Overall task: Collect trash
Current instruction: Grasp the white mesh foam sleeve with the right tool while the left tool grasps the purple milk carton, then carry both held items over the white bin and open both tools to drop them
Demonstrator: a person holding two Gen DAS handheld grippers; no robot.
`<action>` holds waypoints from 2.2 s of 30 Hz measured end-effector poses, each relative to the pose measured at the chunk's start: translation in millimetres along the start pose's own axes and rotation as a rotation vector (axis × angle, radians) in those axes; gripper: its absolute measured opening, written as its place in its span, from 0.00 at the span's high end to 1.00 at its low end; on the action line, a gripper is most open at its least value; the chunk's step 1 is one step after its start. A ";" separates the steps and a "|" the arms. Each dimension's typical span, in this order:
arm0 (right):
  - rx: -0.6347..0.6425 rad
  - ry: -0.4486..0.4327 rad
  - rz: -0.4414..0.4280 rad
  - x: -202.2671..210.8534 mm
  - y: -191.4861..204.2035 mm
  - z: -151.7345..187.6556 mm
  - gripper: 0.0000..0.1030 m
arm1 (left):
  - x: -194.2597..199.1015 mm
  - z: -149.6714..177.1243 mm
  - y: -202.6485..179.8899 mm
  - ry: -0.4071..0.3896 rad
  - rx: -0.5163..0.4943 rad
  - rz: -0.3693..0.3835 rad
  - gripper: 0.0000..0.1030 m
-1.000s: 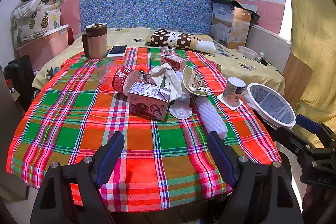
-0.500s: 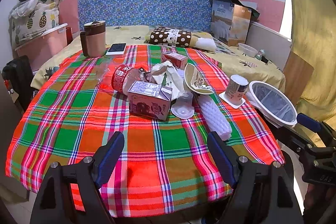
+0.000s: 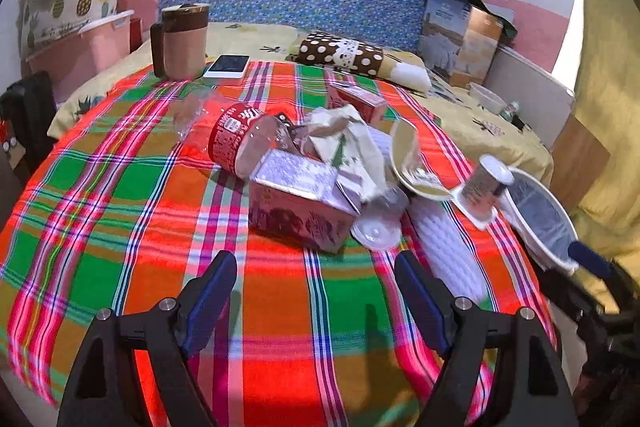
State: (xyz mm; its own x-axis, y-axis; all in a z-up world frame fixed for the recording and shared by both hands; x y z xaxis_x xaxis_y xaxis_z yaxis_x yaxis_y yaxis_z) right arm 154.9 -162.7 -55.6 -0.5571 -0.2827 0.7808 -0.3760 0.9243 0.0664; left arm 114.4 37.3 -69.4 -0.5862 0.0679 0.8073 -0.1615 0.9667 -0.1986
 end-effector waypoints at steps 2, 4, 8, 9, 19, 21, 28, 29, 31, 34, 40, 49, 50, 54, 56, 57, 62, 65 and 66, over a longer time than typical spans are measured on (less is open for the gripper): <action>0.004 0.007 -0.013 -5.5 1.8 -3.1 0.01 | -4.6 -7.6 0.8 -0.010 0.001 -0.014 0.22; 0.006 0.016 -0.031 -10.7 4.6 -4.3 0.01 | -9.4 -13.7 1.9 -0.014 0.004 -0.013 0.21; 0.013 0.048 -0.067 -20.6 13.0 -2.8 0.05 | -18.6 -24.7 10.1 -0.008 0.003 -0.002 0.21; 0.015 0.056 -0.074 -23.0 14.3 -2.3 0.07 | -19.9 -26.6 12.5 -0.006 0.002 0.004 0.21; 0.026 0.175 -0.138 -51.8 30.8 3.7 0.41 | -29.6 -36.4 16.3 -0.004 -0.025 0.064 0.21; 0.025 0.190 -0.141 -52.8 30.0 4.9 0.58 | -31.9 -37.9 14.1 -0.003 -0.035 0.076 0.21; 0.035 0.185 -0.117 -50.9 24.0 4.9 0.68 | -35.5 -37.7 0.1 0.003 -0.095 0.113 0.20; 0.034 0.185 -0.117 -49.9 23.6 5.2 0.69 | -35.5 -36.3 -1.4 0.006 -0.101 0.114 0.20; 0.034 0.181 -0.114 -49.8 23.1 4.4 0.69 | -35.5 -33.3 -6.2 0.009 -0.119 0.113 0.20; 0.032 0.180 -0.111 -48.4 21.2 5.5 0.69 | -38.1 -30.1 -9.0 0.011 -0.137 0.079 0.20; 0.017 0.171 -0.102 -44.9 16.1 5.6 0.69 | -52.0 -29.0 -7.0 0.048 -0.114 0.018 0.24; 0.024 0.152 -0.108 -40.3 15.8 5.8 0.70 | -36.3 -23.2 -3.5 0.019 -0.103 0.016 0.24; 0.026 0.148 -0.109 -38.9 16.2 6.0 0.70 | -32.2 -21.1 -3.0 0.015 -0.099 0.020 0.24; 0.029 0.131 -0.112 -32.2 16.1 7.1 0.71 | -15.8 -17.4 -5.0 -0.004 -0.097 0.024 0.25; 0.028 0.119 -0.111 -27.6 15.4 7.3 0.71 | -8.4 -16.4 -7.7 -0.010 -0.097 0.034 0.25; 0.026 0.109 -0.110 -24.2 14.3 6.6 0.71 | -4.7 -16.1 -9.9 -0.013 -0.100 0.039 0.25; 0.006 0.074 -0.096 -12.1 5.7 5.7 0.71 | 12.0 -16.3 -31.3 -0.038 -0.139 0.066 0.25; -0.015 0.053 -0.076 -6.0 -4.0 4.5 0.71 | 15.0 -19.3 -52.1 -0.043 -0.180 0.088 0.25; -0.023 0.047 -0.068 -4.2 -7.7 4.6 0.71 | 15.4 -20.4 -60.2 -0.044 -0.195 0.100 0.25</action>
State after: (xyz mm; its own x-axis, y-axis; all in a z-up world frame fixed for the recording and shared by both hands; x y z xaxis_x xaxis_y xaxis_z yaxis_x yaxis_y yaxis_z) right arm 156.8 -169.8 -62.3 -0.4953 -0.3334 0.8022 -0.3945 0.9090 0.1343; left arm 131.3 -14.8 -33.6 -0.6267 0.1587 0.7629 0.0527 0.9854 -0.1618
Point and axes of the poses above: each gripper's, at about its wrist camera, not at the fingertips, and x roughly against the way its jaws point, y to its left, z to its underside, the point moved 6 cm from there along -x, roughly the way its jaws point, and after that the axes turned 11 degrees about y, right-handed, at the moved point
